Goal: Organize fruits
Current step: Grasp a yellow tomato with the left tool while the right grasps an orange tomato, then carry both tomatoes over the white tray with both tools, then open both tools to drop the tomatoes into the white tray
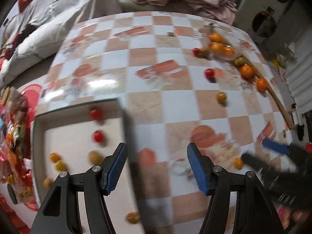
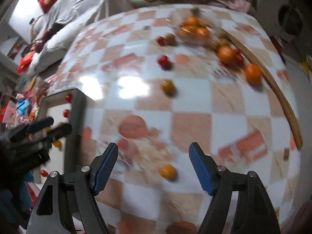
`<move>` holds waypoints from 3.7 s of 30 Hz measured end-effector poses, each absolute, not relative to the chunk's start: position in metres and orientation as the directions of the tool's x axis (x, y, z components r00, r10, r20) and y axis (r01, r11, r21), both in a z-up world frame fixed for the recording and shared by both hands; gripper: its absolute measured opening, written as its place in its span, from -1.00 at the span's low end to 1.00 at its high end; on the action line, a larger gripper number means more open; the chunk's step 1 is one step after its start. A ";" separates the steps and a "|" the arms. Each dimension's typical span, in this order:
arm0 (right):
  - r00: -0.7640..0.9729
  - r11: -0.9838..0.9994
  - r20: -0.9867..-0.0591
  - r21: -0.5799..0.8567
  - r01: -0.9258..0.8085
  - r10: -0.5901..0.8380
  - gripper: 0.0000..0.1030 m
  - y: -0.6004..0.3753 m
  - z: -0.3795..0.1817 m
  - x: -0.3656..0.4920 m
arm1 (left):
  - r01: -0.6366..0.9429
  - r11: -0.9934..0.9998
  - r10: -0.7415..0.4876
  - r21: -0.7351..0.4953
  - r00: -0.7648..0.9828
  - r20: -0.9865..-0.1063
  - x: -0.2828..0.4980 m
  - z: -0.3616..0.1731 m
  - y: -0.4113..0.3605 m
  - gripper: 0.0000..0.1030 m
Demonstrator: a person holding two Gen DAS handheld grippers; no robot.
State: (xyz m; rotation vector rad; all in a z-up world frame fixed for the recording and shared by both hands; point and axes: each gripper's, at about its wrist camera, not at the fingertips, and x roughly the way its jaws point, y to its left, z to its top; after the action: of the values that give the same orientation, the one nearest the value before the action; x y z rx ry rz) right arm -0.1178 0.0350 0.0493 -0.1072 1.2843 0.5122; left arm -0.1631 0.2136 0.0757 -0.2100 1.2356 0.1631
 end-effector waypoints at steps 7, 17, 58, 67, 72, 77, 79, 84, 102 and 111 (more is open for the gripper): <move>0.180 0.895 -0.944 0.184 -0.407 0.276 0.52 0.015 0.027 -0.130 | -0.168 0.982 -0.031 -0.087 0.311 -0.950 -0.121 0.060 0.180 0.26; 0.183 0.883 -0.944 0.171 -0.437 0.274 0.52 0.023 0.010 -0.137 | -0.101 0.991 -0.056 -0.091 0.310 -0.949 -0.067 0.033 0.145 0.26; 0.121 0.852 -0.923 0.280 -0.442 0.366 -0.54 0.013 0.035 -0.125 | -0.210 0.970 -0.037 -0.126 0.383 -0.923 -0.134 0.068 0.188 -0.55; 0.104 0.801 -0.913 0.286 -0.525 0.394 -0.54 0.052 0.051 -0.127 | -0.330 0.938 0.030 -0.109 0.390 -0.920 -0.194 0.084 0.236 -0.55; 0.086 0.757 -0.905 0.293 -0.584 0.416 -0.54 0.084 0.061 -0.133 | -0.401 0.911 0.063 -0.099 0.371 -0.926 -0.228 0.084 0.258 -0.55; 0.051 0.696 -0.898 0.302 -0.651 0.437 -0.54 0.123 0.067 -0.144 | -0.488 0.868 0.096 -0.092 0.348 -0.933 -0.264 0.080 0.283 -0.55; 0.032 0.672 -0.895 0.310 -0.673 0.445 -0.54 0.138 0.068 -0.148 | -0.517 0.851 0.106 -0.089 0.337 -0.935 -0.276 0.077 0.290 -0.55; -0.015 0.613 -0.891 0.325 -0.720 0.455 -0.54 0.175 0.068 -0.158 | -0.574 0.815 0.130 -0.077 0.311 -0.942 -0.301 0.066 0.305 -0.55; -0.095 0.468 -0.913 0.291 -0.834 0.398 -0.54 0.301 0.033 -0.169 | -0.591 0.805 0.132 -0.049 0.260 -0.956 -0.310 0.026 0.308 -0.55; -0.077 0.443 -0.943 0.222 -0.868 0.323 -0.53 0.324 0.005 -0.172 | -0.578 0.816 0.152 -0.021 0.249 -0.956 -0.310 0.022 0.308 -0.55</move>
State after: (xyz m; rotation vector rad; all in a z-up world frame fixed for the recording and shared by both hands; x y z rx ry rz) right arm -0.1721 0.3244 0.0054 -0.5522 1.2897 1.0718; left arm -0.3102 0.3079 0.0219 -0.4097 1.2259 0.5161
